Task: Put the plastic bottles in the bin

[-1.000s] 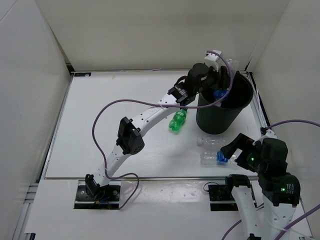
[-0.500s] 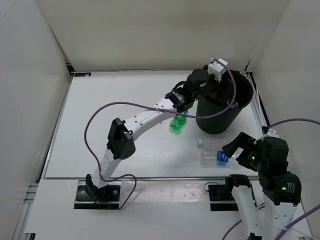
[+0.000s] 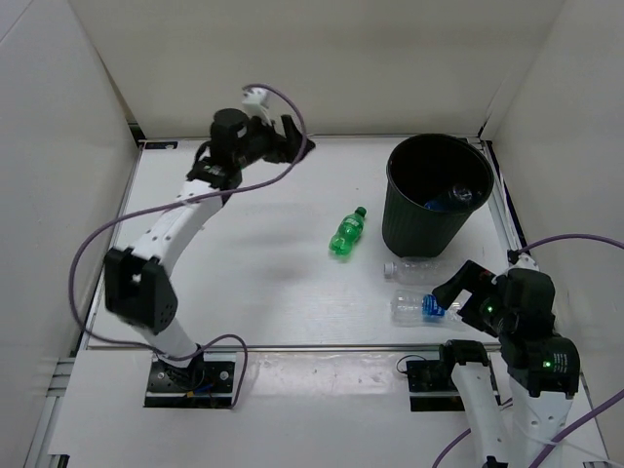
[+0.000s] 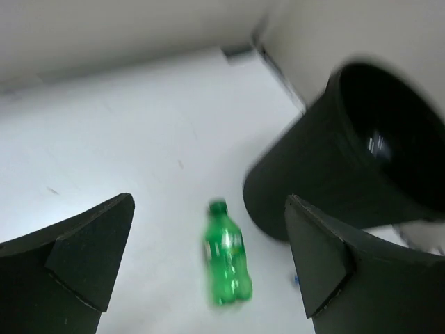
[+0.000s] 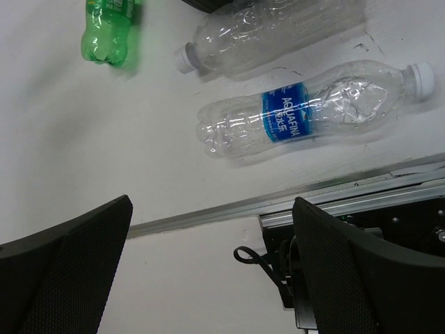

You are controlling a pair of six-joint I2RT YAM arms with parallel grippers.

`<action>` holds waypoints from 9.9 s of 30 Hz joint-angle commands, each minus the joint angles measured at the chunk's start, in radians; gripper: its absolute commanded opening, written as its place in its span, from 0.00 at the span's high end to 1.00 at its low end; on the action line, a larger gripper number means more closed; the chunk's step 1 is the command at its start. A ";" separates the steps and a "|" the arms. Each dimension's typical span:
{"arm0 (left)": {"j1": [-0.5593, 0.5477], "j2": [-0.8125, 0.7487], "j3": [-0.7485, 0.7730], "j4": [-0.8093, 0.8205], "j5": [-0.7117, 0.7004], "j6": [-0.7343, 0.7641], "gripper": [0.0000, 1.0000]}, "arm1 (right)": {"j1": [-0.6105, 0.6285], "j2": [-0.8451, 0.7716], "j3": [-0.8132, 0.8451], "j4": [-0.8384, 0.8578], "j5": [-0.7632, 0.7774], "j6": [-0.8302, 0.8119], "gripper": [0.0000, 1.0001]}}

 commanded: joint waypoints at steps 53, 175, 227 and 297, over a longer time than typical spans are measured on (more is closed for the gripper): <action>-0.173 0.531 0.945 -0.002 0.104 -0.335 0.59 | 0.006 -0.099 -0.038 0.039 0.106 0.014 0.01; -0.606 0.565 1.019 -0.018 -0.296 0.294 0.52 | 0.024 0.073 0.684 -0.163 0.442 0.161 0.01; -0.851 0.190 -0.023 -0.165 -0.152 0.655 0.00 | 0.043 -0.070 0.672 -0.185 0.320 0.215 0.01; -0.697 0.431 0.987 -0.432 -0.313 0.592 0.36 | 0.103 -0.163 0.522 -0.028 0.100 0.284 0.01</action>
